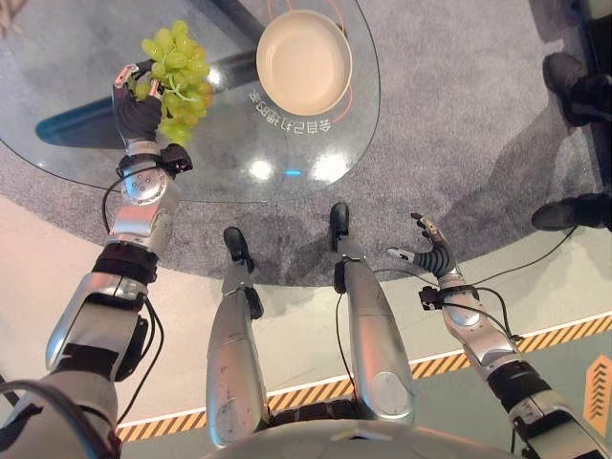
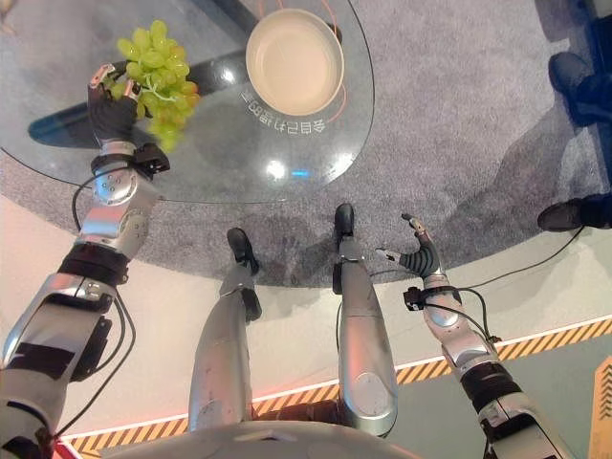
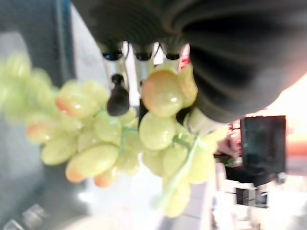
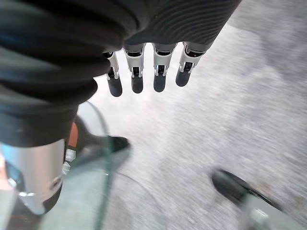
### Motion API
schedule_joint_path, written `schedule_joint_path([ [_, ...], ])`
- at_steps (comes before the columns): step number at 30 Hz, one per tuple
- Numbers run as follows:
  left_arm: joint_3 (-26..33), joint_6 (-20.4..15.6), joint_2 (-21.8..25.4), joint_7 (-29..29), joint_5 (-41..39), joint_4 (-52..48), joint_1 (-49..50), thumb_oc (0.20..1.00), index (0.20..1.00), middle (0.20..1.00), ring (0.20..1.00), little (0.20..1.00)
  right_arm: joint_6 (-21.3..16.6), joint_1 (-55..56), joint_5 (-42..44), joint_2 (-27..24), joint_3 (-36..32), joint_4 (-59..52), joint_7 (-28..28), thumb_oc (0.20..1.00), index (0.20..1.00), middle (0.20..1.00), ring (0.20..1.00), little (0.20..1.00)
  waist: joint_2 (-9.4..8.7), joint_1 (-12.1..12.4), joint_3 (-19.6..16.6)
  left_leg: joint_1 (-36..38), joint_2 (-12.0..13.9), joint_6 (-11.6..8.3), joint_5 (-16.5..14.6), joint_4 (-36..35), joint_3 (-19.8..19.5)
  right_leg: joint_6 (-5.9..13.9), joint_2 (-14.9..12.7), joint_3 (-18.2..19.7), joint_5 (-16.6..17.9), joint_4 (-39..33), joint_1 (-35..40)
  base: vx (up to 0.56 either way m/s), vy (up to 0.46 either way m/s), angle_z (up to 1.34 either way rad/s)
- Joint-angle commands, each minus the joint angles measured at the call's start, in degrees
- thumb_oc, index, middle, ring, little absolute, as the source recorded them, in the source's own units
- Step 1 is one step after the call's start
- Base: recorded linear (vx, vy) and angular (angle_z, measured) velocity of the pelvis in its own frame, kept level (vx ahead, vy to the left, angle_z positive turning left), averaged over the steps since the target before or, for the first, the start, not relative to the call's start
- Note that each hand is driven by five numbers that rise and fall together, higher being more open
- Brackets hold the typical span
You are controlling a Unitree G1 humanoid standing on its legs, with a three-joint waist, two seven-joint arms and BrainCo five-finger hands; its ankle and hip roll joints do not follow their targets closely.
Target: Pick up fruits into the plate
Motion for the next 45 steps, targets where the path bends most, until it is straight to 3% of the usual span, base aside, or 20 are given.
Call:
schedule_joint_path([
  [1, 5.3, -5.9, -0.3, -6.6, -3.0, -5.0, 0.1, 0.200, 0.200, 0.200, 0.200, 0.200, -4.2, 4.4, -5.0, -1.0, -2.8, -5.0, -1.3, 1.000, 1.000, 1.000, 1.000, 1.000, 1.04, 0.5, -0.4, 1.8, -5.5, 1.90, -10.2, 5.9, 2.2, -0.80, 2.6, -3.9, -6.5, -0.5, 7.1, -0.01, -0.041, 0.07],
  [7, 7.7, -3.7, -0.3, -14.0, -6.6, -12.1, 6.3, 0.200, 0.200, 0.200, 0.200, 0.200, -5.3, 3.6, -6.3, -0.8, -4.2, -7.3, 1.6, 1.000, 1.000, 1.000, 1.000, 1.000, 1.07, 2.4, -0.4, 11.4, -5.4, 1.90, -11.0, 3.5, 1.4, -0.34, 1.7, -5.2, -7.3, -2.8, 17.2, 0.01, -0.039, 0.09],
  [15, 8.9, -0.1, -3.1, -21.5, -8.9, -22.6, 18.5, 0.200, 0.200, 0.200, 0.200, 0.200, -4.1, 3.7, -5.7, -3.5, -7.2, -13.7, 11.4, 1.000, 1.000, 1.000, 1.000, 1.000, 1.46, 4.2, -8.3, 20.9, -4.5, 1.00, -9.6, -3.2, 0.6, 0.62, 0.4, -7.1, -6.0, -9.4, 27.7, 0.06, -0.023, 0.08],
  [17, 9.0, 1.8, -5.0, -25.6, -8.7, -26.3, 24.1, 0.200, 0.200, 0.200, 0.200, 0.200, -3.0, 3.8, -6.2, -5.1, -8.9, -17.0, 17.8, 1.000, 1.000, 1.000, 1.000, 1.000, 1.50, 4.9, -12.5, 24.7, -3.9, 0.72, -9.2, -5.4, 0.9, 1.17, 0.0, -8.0, -5.3, -11.4, 31.4, 0.18, -0.004, 0.04],
  [19, 9.3, 2.8, -5.3, -26.9, -8.7, -27.7, 25.7, 0.200, 0.200, 0.200, 0.200, 0.200, -2.4, 3.7, -6.0, -6.0, -9.4, -18.2, 19.8, 1.000, 1.000, 1.000, 1.000, 1.000, 1.53, 5.1, -13.8, 25.9, -3.7, 0.68, -9.2, -5.9, 1.0, 1.24, -0.1, -8.3, -5.1, -12.0, 32.6, 0.14, -0.008, -0.05],
  [24, 8.2, 6.5, -5.0, -31.6, -11.0, -30.3, 27.7, 0.200, 0.200, 0.200, 0.200, 0.200, 2.1, 0.2, -2.2, -10.2, -9.2, -21.5, 28.0, 1.000, 1.000, 1.000, 1.000, 1.000, 1.66, 6.4, -18.5, 30.0, -3.1, 0.59, -9.6, -7.3, 1.4, 1.23, -0.1, -8.9, -5.1, -13.7, 36.9, 0.11, -0.017, -0.02],
  [28, 6.8, 8.5, -4.2, -34.7, -12.6, -32.4, 27.7, 0.200, 0.200, 0.200, 0.200, 0.200, 8.7, -4.3, 4.1, -10.7, -7.3, -22.9, 33.9, 1.000, 1.000, 1.000, 1.000, 1.000, 1.64, 7.3, -20.6, 32.2, -2.8, 0.55, -10.0, -8.1, 1.4, 1.30, -0.3, -9.6, -5.2, -14.6, 39.3, 0.02, -0.013, -0.01],
  [35, 3.7, 11.4, -3.6, -37.4, -16.1, -36.1, 26.5, 0.200, 0.200, 0.200, 0.200, 0.200, 16.2, -11.9, 7.7, -9.7, -2.5, -22.7, 35.8, 1.000, 1.000, 1.000, 1.000, 1.000, 1.52, 8.8, -23.1, 35.4, -1.7, 0.04, -9.8, -10.1, 1.8, 1.86, -1.0, -11.4, -4.6, -16.7, 42.7, 0.00, -0.015, 0.03],
  [45, 0.9, 14.2, -4.2, -42.2, -19.9, -39.8, 25.3, 0.200, 0.200, 0.200, 0.200, 0.200, 22.3, -16.7, 9.9, -8.0, 2.2, -24.3, 38.1, 1.000, 1.000, 1.000, 1.000, 1.000, 1.27, 9.7, -24.9, 36.7, -1.1, -0.18, -9.6, -11.3, 1.9, 2.08, -1.4, -12.2, -4.1, -17.9, 44.1, 0.00, -0.008, 0.02],
])
